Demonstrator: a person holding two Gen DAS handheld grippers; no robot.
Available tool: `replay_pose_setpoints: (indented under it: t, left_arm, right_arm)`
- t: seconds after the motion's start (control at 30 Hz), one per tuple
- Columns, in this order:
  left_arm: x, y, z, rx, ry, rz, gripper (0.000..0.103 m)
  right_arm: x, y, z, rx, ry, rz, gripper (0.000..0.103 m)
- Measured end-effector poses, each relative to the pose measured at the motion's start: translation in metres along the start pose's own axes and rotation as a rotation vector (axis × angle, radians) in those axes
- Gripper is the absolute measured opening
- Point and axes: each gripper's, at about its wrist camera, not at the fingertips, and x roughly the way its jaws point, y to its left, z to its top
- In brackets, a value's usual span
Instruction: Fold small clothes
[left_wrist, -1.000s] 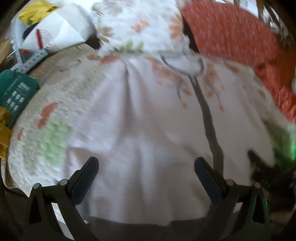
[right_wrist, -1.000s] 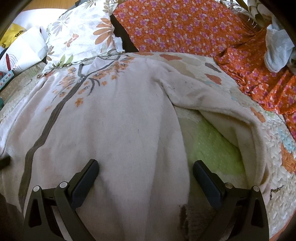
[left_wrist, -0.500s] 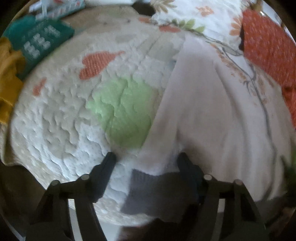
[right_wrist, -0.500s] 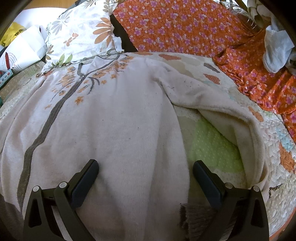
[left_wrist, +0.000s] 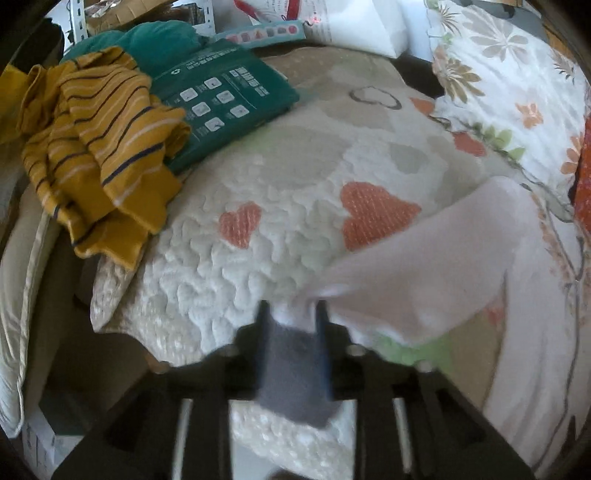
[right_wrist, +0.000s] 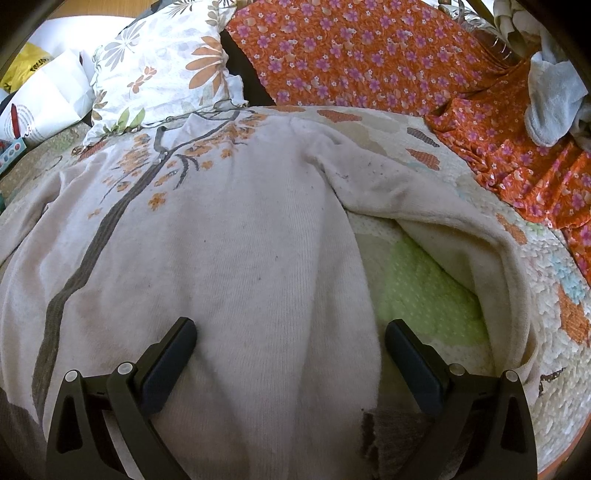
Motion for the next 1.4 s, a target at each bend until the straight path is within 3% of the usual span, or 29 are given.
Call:
replay_pose_setpoints:
  t: [0.1,0.13,0.17,0.2,0.23,0.3,0.37,0.43,0.57,0.7,0.8,0.9,1.03,1.07,1.1,1.13,1.23,1.4]
  left_arm:
    - [-0.027,-0.017,-0.017,0.030,-0.007,-0.078,0.041]
    - [-0.039,-0.021,-0.025,0.042,-0.019,-0.109,0.045]
    - [-0.051,-0.027,-0.031,0.057,-0.025,-0.140,0.048]
    - [-0.063,-0.036,-0.035,0.074,-0.037,-0.174,0.055]
    - [-0.079,-0.047,-0.040,0.097,-0.058,-0.214,0.062]
    - [-0.095,-0.060,-0.046,0.122,-0.087,-0.263,0.069]
    - [-0.112,-0.075,-0.052,0.163,-0.125,-0.311,0.070]
    - [-0.122,-0.089,-0.060,0.203,-0.145,-0.336,0.071]
    - [-0.127,-0.116,-0.077,0.265,-0.122,-0.391,0.071]
    - [-0.123,-0.132,-0.090,0.314,-0.072,-0.416,0.071]
    - [-0.125,-0.137,-0.098,0.328,-0.047,-0.429,0.071]
    - [-0.129,-0.140,-0.101,0.335,-0.039,-0.436,0.071]
    - [-0.128,-0.149,-0.106,0.328,-0.001,-0.462,0.071]
    - [-0.128,-0.153,-0.107,0.330,0.004,-0.466,0.071]
    - [-0.130,-0.157,-0.110,0.337,0.012,-0.477,0.071]
    - [-0.132,-0.159,-0.111,0.343,0.016,-0.483,0.071]
    - [-0.140,-0.163,-0.112,0.366,0.004,-0.490,0.071]
    - [-0.145,-0.167,-0.108,0.365,-0.017,-0.502,0.071]
  right_arm:
    - [0.000,0.000,0.000,-0.010,-0.002,-0.010,0.103]
    - [0.001,-0.001,0.005,-0.005,0.034,-0.006,0.103]
    - [-0.001,-0.006,0.014,0.024,0.091,0.023,0.094]
    - [-0.004,-0.012,0.021,0.065,0.121,0.070,0.073]
    - [-0.015,-0.027,0.032,0.148,0.130,0.162,0.069]
    - [-0.038,-0.059,0.055,0.273,0.108,0.299,0.070]
    - [-0.063,-0.094,0.084,0.274,0.096,0.356,0.076]
    - [-0.070,-0.119,0.100,0.204,0.149,0.322,0.079]
    - [-0.056,-0.133,0.078,0.002,0.277,0.089,0.079]
    - [-0.038,-0.164,0.043,0.052,0.363,0.070,0.079]
    - [-0.041,-0.179,0.024,0.151,0.333,0.147,0.071]
    - [-0.051,-0.179,0.018,0.188,0.305,0.265,0.071]
    - [-0.034,-0.170,0.009,0.208,0.350,0.282,0.071]
    - [-0.028,-0.168,0.006,0.199,0.353,0.267,0.065]
    - [-0.021,-0.164,0.003,0.192,0.366,0.266,0.034]
    - [-0.015,-0.161,-0.003,0.195,0.367,0.283,0.023]
    - [-0.033,-0.169,0.004,0.182,0.305,0.324,0.015]
    - [-0.106,-0.219,0.047,0.154,0.082,0.190,0.015]
